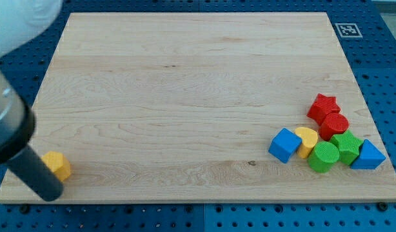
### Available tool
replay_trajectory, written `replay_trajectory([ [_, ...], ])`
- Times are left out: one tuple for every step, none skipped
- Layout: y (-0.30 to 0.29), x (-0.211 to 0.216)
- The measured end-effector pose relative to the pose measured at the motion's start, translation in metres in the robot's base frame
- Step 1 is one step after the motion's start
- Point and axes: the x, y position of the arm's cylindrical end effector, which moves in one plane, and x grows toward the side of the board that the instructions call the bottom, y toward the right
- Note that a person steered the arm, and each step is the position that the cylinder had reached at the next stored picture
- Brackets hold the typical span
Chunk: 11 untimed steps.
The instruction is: Move the yellow hexagon slightly up
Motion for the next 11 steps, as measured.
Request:
replay_trajectory([
  [-0.029, 0.000],
  [-0.030, 0.000],
  [-0.026, -0.007],
  [-0.006, -0.007],
  [0.012, -0.007],
  [0.014, -0.008],
  [0.014, -0.009],
  [0.009, -0.016],
  [0.000, -0.030],
  [0.000, -0.040],
  [0.000, -0.043],
])
